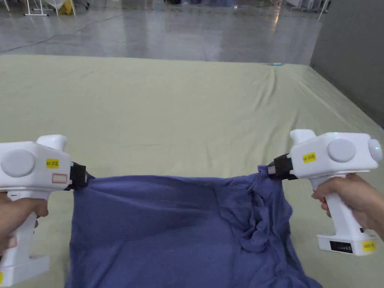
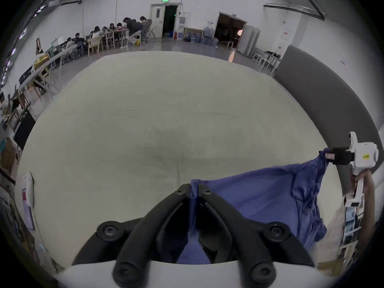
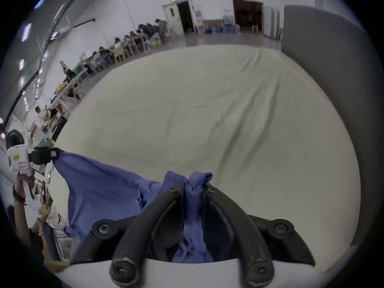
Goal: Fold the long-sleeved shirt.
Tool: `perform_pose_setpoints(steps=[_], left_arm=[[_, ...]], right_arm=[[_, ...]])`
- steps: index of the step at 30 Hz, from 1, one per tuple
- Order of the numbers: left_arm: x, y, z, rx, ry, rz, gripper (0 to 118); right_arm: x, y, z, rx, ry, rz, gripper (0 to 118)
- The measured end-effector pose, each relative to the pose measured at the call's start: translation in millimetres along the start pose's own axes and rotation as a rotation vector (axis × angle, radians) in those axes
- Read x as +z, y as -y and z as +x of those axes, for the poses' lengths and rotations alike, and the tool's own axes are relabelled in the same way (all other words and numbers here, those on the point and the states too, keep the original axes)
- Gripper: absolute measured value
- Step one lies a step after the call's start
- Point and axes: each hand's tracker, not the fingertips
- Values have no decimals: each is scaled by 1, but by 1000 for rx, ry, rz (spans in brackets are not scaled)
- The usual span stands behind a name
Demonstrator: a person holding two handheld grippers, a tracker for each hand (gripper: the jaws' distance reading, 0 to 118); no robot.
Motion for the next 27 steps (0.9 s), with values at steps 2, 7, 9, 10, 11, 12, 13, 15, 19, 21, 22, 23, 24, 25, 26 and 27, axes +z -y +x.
perform_pose_setpoints(steps=[2, 7, 9, 10, 11, 12, 13, 15, 19, 21, 22, 23, 24, 25, 26, 27], left_arm=[[23, 20, 1, -14, 3, 15, 0], [56, 81, -3, -14, 30, -20, 0], [61, 105, -3, -2, -11, -67, 0], [63, 115, -3, -6, -2, -75, 0], [63, 124, -2, -16, 7, -93, 0], [62, 135, 0, -30, 2, -138, 0], [59, 146, 2, -44, 1, -176, 0], [48, 164, 7, -104, -27, -253, 0], [21, 191, 14, -154, -37, -367, 0], [11, 197, 13, -144, -37, -384, 0], [7, 200, 12, -140, -43, -380, 0], [5, 201, 5, -128, -51, -359, 0], [5, 199, 4, -122, -50, -351, 0], [4, 197, 2, -113, -46, -357, 0], [5, 195, 2, -107, -45, -360, 0], [9, 194, 3, -106, -43, -352, 0]], right_arm=[[28, 20, -7, 21, -20, 19, 11], [81, 80, -20, 103, -51, 6, 11], [90, 105, -22, 115, -56, -21, 11], [90, 115, -22, 124, -65, -49, 11], [90, 125, -23, 143, -75, -79, 11], [90, 136, -24, 168, -83, -120, 11], [88, 147, -25, 191, -86, -162, 11], [74, 162, -26, 228, -66, -239, 11], [37, 183, -23, 269, -26, -370, 11], [26, 188, -25, 280, 2, -402, 11], [23, 190, -25, 282, 17, -388, 11], [20, 188, -25, 287, 30, -378, 11], [20, 187, -25, 283, 40, -374, 11], [18, 186, -25, 276, 47, -376, 11], [19, 188, -25, 274, 47, -376, 11], [20, 188, -25, 271, 51, -371, 11]])
